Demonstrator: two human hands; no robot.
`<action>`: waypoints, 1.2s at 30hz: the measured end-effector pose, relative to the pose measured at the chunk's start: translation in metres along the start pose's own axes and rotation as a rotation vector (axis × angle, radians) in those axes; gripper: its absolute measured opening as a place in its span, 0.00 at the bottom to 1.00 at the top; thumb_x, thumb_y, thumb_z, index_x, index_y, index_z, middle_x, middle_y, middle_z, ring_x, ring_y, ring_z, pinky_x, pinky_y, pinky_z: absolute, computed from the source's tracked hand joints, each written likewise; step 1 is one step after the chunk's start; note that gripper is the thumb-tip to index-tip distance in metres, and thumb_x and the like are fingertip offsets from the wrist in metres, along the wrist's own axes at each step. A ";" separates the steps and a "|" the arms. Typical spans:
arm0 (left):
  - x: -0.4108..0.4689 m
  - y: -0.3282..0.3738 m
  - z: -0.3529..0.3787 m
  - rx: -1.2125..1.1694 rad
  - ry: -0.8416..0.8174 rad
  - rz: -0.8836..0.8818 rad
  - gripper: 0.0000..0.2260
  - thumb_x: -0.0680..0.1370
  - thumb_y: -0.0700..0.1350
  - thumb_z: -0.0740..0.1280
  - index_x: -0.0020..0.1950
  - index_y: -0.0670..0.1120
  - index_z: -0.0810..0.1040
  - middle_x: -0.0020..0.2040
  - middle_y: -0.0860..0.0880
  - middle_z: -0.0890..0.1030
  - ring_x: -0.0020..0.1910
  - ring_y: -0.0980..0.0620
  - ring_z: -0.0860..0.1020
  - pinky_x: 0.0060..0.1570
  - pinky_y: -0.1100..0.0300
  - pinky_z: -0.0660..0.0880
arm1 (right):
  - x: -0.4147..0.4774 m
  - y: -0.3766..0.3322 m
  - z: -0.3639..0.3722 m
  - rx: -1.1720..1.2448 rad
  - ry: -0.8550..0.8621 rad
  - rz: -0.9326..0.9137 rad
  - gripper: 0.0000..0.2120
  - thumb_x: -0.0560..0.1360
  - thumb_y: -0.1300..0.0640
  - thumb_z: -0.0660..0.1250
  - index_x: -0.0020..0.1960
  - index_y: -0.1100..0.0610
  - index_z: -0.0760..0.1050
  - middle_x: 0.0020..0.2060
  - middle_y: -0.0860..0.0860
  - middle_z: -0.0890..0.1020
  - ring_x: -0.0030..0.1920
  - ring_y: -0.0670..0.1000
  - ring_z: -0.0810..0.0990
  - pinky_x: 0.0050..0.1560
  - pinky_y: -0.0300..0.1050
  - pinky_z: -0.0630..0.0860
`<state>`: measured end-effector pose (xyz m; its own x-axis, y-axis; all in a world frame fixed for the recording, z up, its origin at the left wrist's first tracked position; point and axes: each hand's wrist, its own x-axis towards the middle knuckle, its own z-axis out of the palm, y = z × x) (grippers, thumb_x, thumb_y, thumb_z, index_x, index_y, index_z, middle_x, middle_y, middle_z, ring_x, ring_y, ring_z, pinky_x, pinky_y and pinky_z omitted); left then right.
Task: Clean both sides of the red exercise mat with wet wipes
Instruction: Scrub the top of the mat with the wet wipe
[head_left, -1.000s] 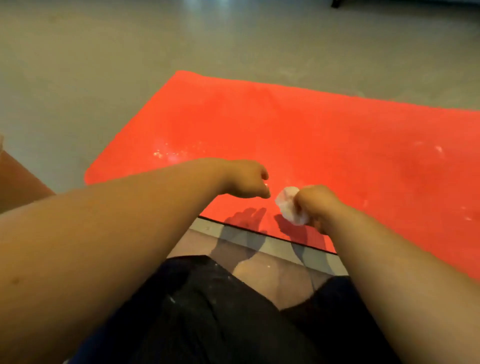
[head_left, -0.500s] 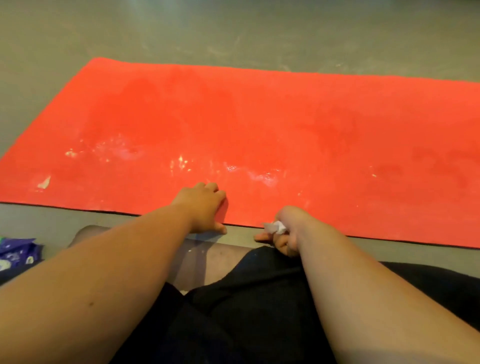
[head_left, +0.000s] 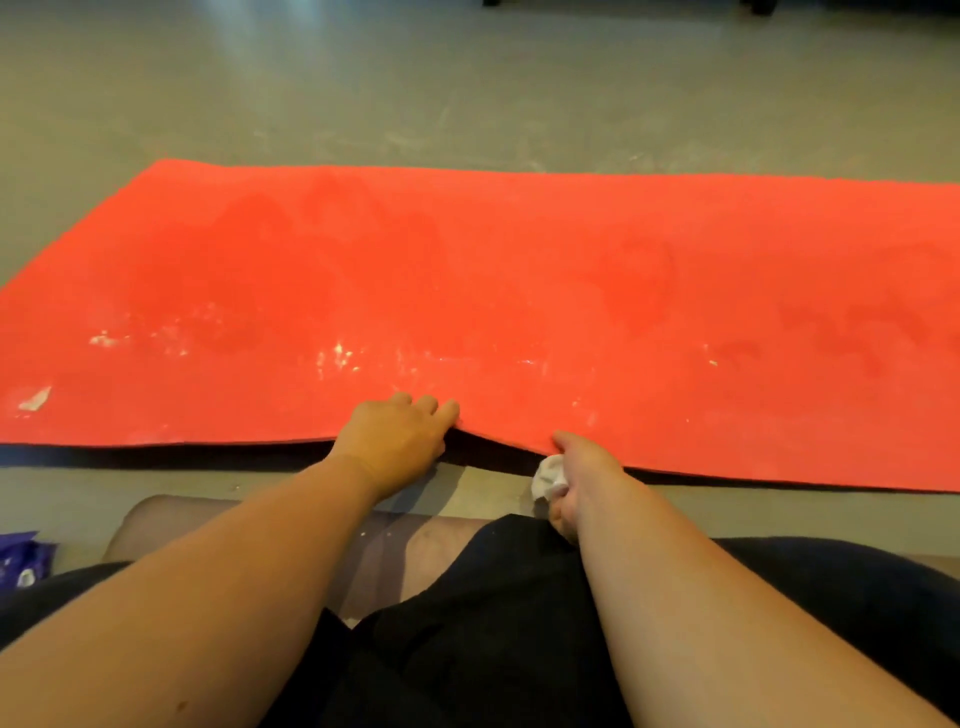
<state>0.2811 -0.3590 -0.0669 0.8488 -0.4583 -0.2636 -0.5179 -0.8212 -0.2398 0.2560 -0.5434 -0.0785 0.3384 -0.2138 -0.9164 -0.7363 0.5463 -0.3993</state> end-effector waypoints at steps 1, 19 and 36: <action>0.001 0.000 0.002 -0.009 0.012 -0.025 0.16 0.81 0.51 0.57 0.68 0.49 0.62 0.61 0.50 0.72 0.57 0.47 0.72 0.36 0.55 0.70 | 0.002 -0.004 -0.004 0.006 0.059 -0.036 0.12 0.74 0.51 0.68 0.40 0.60 0.74 0.32 0.52 0.75 0.27 0.49 0.72 0.19 0.35 0.68; -0.002 -0.019 -0.102 -0.313 0.286 -0.386 0.24 0.81 0.45 0.56 0.77 0.58 0.58 0.74 0.52 0.67 0.65 0.43 0.73 0.56 0.55 0.71 | -0.096 -0.117 -0.018 0.304 -0.058 -0.639 0.09 0.78 0.60 0.65 0.39 0.61 0.71 0.26 0.52 0.74 0.23 0.48 0.74 0.30 0.42 0.71; 0.089 0.127 -0.162 -0.426 0.300 -0.049 0.25 0.82 0.40 0.54 0.78 0.56 0.57 0.76 0.53 0.63 0.70 0.47 0.69 0.63 0.56 0.68 | -0.114 -0.181 -0.156 0.176 0.211 -0.885 0.21 0.73 0.43 0.69 0.52 0.61 0.73 0.45 0.52 0.80 0.41 0.51 0.79 0.42 0.45 0.73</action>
<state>0.3080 -0.5593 0.0309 0.8967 -0.4414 0.0328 -0.4401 -0.8811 0.1729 0.2589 -0.7445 0.0943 0.6084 -0.7455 -0.2721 -0.1552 0.2244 -0.9620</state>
